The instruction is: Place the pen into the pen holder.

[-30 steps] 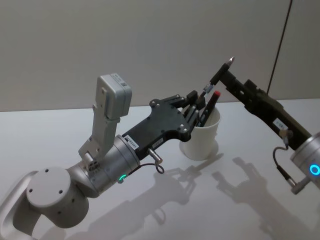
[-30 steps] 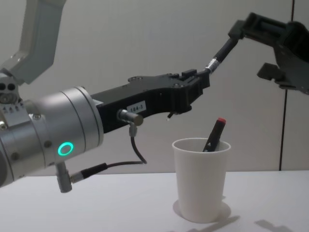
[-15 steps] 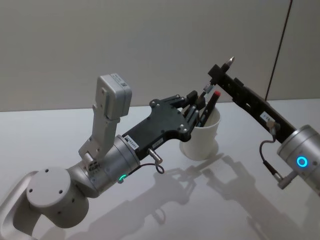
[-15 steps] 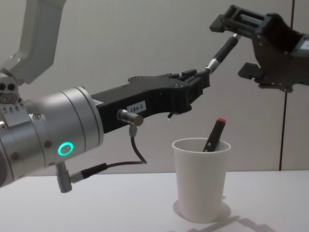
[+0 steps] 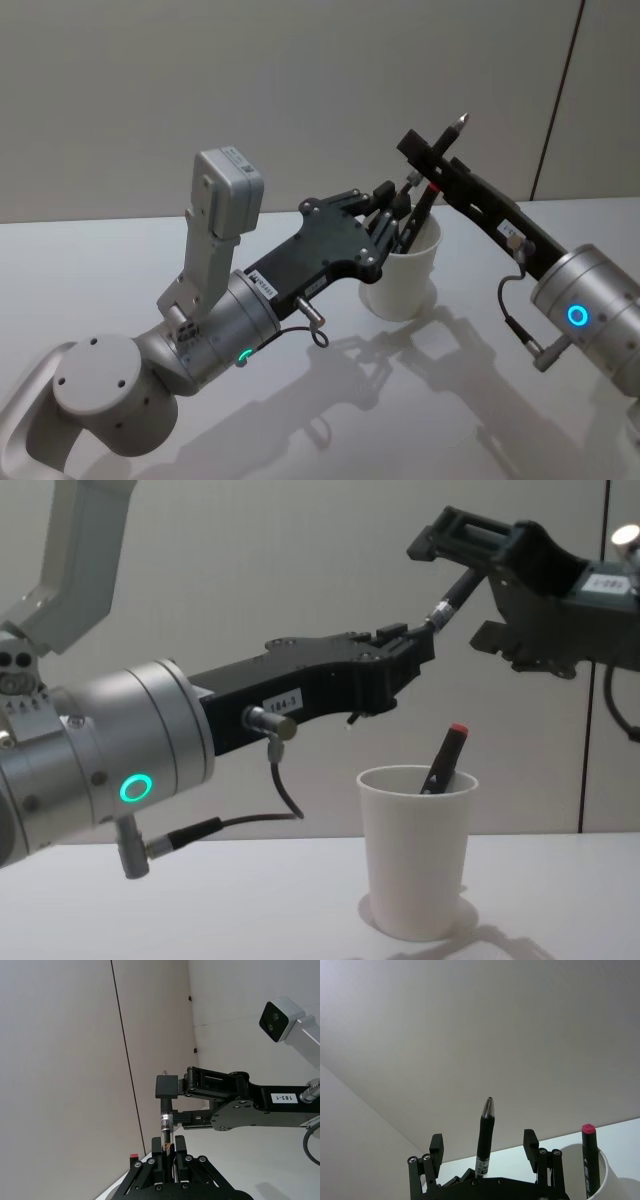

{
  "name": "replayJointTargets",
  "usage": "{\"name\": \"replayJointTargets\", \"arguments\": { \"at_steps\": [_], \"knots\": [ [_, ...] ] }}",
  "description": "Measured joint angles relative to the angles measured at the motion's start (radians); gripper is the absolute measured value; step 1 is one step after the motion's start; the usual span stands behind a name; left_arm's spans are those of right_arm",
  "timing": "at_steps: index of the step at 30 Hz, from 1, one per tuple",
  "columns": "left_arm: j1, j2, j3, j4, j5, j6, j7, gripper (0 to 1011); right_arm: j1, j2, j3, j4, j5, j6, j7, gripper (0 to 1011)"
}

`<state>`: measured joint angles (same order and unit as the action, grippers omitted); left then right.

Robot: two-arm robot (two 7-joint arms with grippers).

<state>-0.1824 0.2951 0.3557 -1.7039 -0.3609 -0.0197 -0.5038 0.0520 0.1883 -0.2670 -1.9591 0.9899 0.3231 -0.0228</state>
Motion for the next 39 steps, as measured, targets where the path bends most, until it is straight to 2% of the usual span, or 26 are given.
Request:
{"name": "replayJointTargets", "arguments": {
  "at_steps": [16, 23, 27, 28, 32, 33, 36, 39],
  "knots": [
    [0.000, 0.000, 0.000, 0.000, 0.000, 0.000, 0.000, 154, 0.023, -0.016, -0.019, 0.028, -0.024, -0.008, -0.008, 1002],
    [0.000, 0.000, 0.000, 0.000, 0.000, 0.000, 0.000, 154, 0.028, -0.019, -0.022, 0.033, -0.028, -0.009, -0.009, 862],
    [0.000, 0.000, 0.000, 0.000, 0.000, 0.000, 0.000, 154, 0.030, -0.020, -0.024, 0.035, -0.029, -0.010, -0.010, 733],
    [0.000, 0.000, 0.000, 0.000, 0.000, 0.000, 0.000, 154, 0.030, -0.020, -0.024, 0.035, -0.030, -0.010, -0.010, 733],
    [0.000, 0.000, 0.000, 0.000, 0.000, 0.000, 0.000, 154, 0.031, -0.021, -0.025, 0.037, -0.031, -0.010, -0.010, 547],
    [0.000, 0.000, 0.000, 0.000, 0.000, 0.000, 0.000, 154, 0.031, -0.021, -0.025, 0.037, -0.031, -0.010, -0.010, 547],
    [0.000, 0.000, 0.000, 0.000, 0.000, 0.000, 0.000, 154, 0.031, -0.021, -0.026, 0.038, -0.031, -0.011, -0.010, 426],
    [0.000, 0.000, 0.000, 0.000, 0.000, 0.000, 0.000, 154, 0.032, -0.022, -0.026, 0.038, -0.032, -0.011, -0.010, 363]
  ]
}}
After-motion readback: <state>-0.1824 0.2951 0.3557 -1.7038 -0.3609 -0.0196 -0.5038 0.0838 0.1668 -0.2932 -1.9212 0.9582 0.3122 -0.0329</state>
